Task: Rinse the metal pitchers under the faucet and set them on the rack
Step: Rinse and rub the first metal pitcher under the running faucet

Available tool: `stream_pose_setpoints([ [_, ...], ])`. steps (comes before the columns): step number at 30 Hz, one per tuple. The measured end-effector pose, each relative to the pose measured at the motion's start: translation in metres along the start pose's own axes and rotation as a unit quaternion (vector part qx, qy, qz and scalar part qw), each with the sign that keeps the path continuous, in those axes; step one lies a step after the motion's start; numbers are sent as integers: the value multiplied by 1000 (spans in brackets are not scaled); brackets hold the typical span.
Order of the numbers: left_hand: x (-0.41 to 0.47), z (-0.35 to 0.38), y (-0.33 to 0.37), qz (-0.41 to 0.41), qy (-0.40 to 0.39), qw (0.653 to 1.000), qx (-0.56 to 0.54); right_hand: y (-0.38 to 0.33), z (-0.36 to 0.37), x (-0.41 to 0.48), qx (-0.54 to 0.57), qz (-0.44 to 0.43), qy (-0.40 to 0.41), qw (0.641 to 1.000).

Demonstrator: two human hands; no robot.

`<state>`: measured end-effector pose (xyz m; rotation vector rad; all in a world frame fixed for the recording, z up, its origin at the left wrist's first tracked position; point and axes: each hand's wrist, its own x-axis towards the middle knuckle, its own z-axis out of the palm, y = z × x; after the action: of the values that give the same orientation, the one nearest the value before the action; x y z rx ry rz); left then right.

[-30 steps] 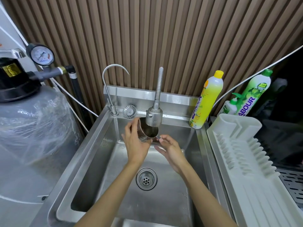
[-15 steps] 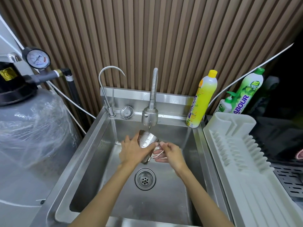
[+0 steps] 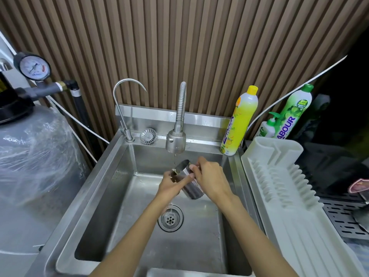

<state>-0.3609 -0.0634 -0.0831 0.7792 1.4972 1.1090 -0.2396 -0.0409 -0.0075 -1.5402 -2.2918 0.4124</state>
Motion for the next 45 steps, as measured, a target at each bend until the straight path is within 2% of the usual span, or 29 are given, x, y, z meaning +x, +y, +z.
stream_pose_setpoints([
  [2, 5, 1, 6, 20, -18, 999, -37, -1, -3, 0, 15, -12, 15, 1000],
  [4, 12, 2, 7, 35, -2, 998, -55, -2, -4, 1, 30, -16, 24, 999],
  [7, 18, 2, 6, 63, 67, 995, -39, 0, 1, 4, 55, -21, 22, 998],
  [11, 18, 0, 9, 143, 157, 977, 4, 7, 19, 9, 104, -3, 19, 994],
  [14, 15, -4, 12, 208, 194, 958, 42, 10, 34, 12, 188, 36, 8, 981],
  [17, 11, -11, 14, 273, 206, 932, 118, 12, 45, 12, 322, 96, -27, 942],
  [22, 3, -23, 18, 303, 271, 863, 301, 9, 61, 6, 537, 151, -85, 826],
  [25, -2, -27, 18, 289, 276, 856, 329, 8, 66, 5, 561, 155, -89, 808],
  [29, -6, -29, 21, 226, 285, 847, 387, 9, 64, 4, 533, 156, -80, 828],
  [32, -9, -25, 19, 162, 282, 862, 388, 10, 57, 4, 455, 143, -51, 878],
  [35, -10, -20, 14, 101, 273, 911, 291, 10, 41, 9, 333, 110, 1, 936],
  [38, -8, -11, 9, 54, 249, 945, 205, 7, 21, 15, 186, 82, 8, 979],
  [41, -7, -1, 7, 21, 211, 968, 131, 1, 2, 17, 61, 60, 23, 996],
  [45, -3, 6, 11, 22, 160, 986, 47, -5, -10, 15, 7, 24, 58, 998],
])
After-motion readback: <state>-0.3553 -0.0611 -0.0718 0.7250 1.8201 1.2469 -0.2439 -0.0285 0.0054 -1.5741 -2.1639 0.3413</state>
